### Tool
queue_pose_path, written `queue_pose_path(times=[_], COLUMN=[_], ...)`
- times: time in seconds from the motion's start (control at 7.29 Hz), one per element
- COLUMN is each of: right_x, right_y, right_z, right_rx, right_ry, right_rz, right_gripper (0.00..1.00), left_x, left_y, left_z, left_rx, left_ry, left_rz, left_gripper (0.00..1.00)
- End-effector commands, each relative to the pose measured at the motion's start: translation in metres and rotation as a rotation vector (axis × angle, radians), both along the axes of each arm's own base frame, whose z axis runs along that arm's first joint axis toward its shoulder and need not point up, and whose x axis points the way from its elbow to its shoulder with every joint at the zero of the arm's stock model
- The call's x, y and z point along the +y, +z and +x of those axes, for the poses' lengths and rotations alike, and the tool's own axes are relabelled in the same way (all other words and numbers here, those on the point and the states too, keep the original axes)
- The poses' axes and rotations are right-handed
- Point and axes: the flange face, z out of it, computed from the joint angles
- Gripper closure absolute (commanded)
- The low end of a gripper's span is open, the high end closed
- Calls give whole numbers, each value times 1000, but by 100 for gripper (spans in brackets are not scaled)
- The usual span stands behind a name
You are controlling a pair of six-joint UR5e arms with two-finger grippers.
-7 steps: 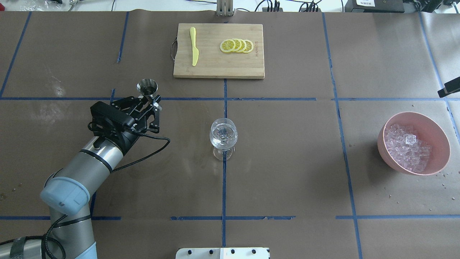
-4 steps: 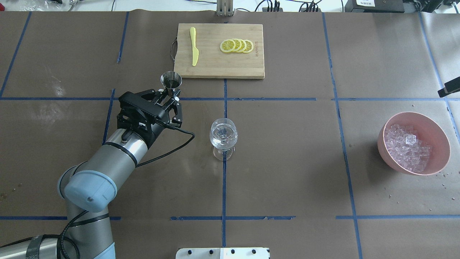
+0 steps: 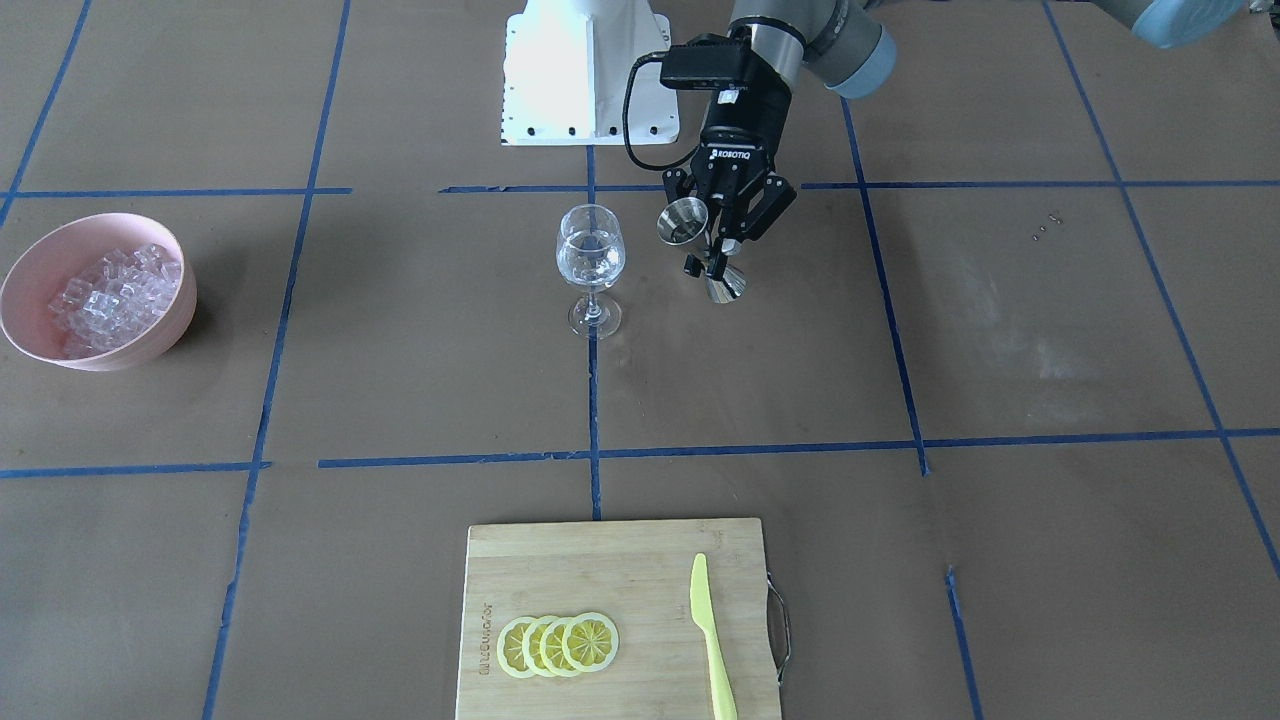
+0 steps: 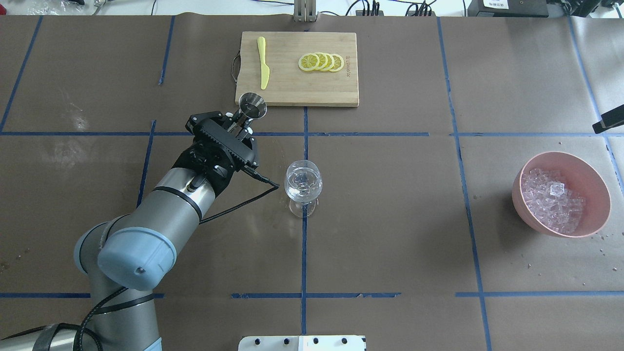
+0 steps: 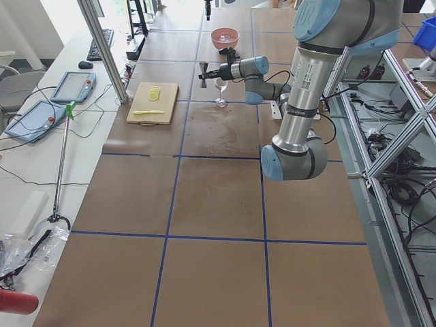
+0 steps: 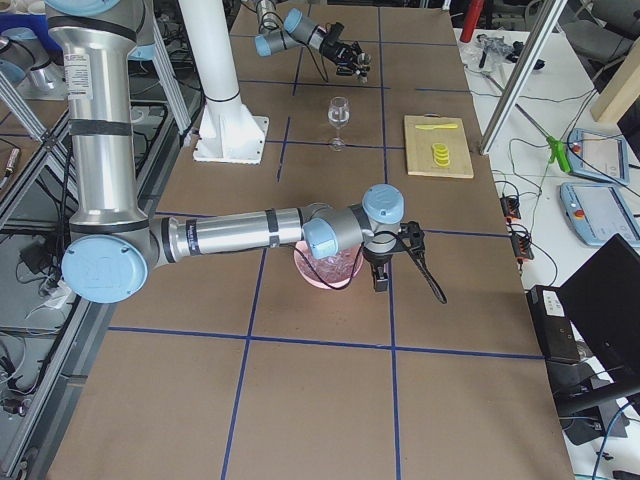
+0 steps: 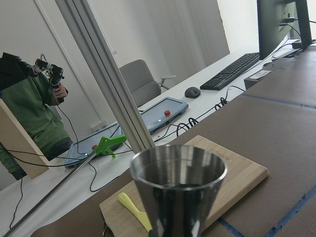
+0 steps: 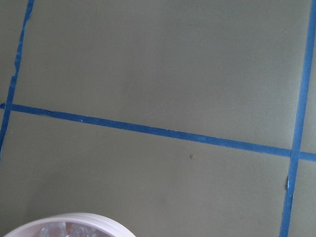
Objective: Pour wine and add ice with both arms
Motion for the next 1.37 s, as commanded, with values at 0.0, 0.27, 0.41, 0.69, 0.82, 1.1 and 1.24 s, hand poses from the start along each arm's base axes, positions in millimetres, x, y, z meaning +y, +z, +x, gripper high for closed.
queue_pose_path(times=[0.0,0.27,0.41,0.69,0.82,1.1,1.24], right_x=[0,-1,-2,-1,-1,-1,-1], right_y=[1,3,1,1,1,0,0], right_z=[-2,-4,-4,-4,-4,-4,-4], right_rx=[2,3,2,0,0,0,0], right_ry=[-3,-6,-6,-7,-7,-7,-7], right_rz=[-2,-6,-2,-2,-2,-1,-1], right_gripper=[0,0,0,0,0,0,0], left_x=[21,37,39,38,39,37,37], left_y=[5,-6,-8,-18,-32,-36,-34], left_z=[21,34,36,42,47,52,52], left_rx=[-71,-98,-188,-311,-381,-509,-576], left_ry=[0,17,29,43,56,58,39], left_rz=[8,40,81,149,169,201,231], left_gripper=[100,100,100,100,100,100,100])
